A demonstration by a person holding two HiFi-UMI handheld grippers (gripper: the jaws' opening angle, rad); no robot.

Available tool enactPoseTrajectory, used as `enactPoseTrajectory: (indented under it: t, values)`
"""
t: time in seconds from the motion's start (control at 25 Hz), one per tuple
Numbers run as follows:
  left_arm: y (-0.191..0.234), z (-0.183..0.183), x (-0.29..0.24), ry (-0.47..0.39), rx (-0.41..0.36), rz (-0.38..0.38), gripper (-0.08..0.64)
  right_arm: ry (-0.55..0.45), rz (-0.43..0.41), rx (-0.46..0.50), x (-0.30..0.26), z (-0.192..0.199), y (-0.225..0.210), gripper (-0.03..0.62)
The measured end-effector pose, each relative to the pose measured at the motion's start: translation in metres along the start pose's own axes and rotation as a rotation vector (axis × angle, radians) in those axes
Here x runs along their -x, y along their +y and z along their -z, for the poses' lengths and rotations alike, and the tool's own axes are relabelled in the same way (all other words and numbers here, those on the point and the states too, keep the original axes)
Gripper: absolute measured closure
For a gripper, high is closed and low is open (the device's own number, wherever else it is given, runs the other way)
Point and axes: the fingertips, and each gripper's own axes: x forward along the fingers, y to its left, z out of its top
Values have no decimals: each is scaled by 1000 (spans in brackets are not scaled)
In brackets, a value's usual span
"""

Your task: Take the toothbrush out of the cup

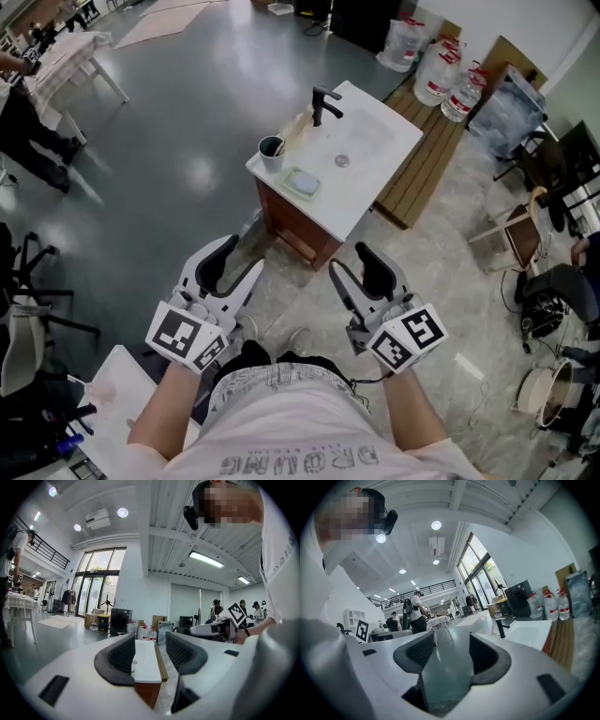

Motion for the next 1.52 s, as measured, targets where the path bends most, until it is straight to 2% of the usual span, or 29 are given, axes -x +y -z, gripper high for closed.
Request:
enactPoseTrajectory:
  t: [0.28, 0.76, 1.0, 1.52]
  values:
    - [4, -10, -9, -9, -34, -47, 348, -29, 28, -7, 20, -11, -30, 344]
    - [30, -12, -40, -42, -20, -70, 349, -36, 99, -19, 26, -16, -74, 344]
    - [56, -3, -70, -40, 7, -67, 348, -18, 111, -16, -4, -21, -99, 345]
    - [137, 10, -132, -13, 56, -92, 348, 44, 77, -28, -107, -31, -141, 347]
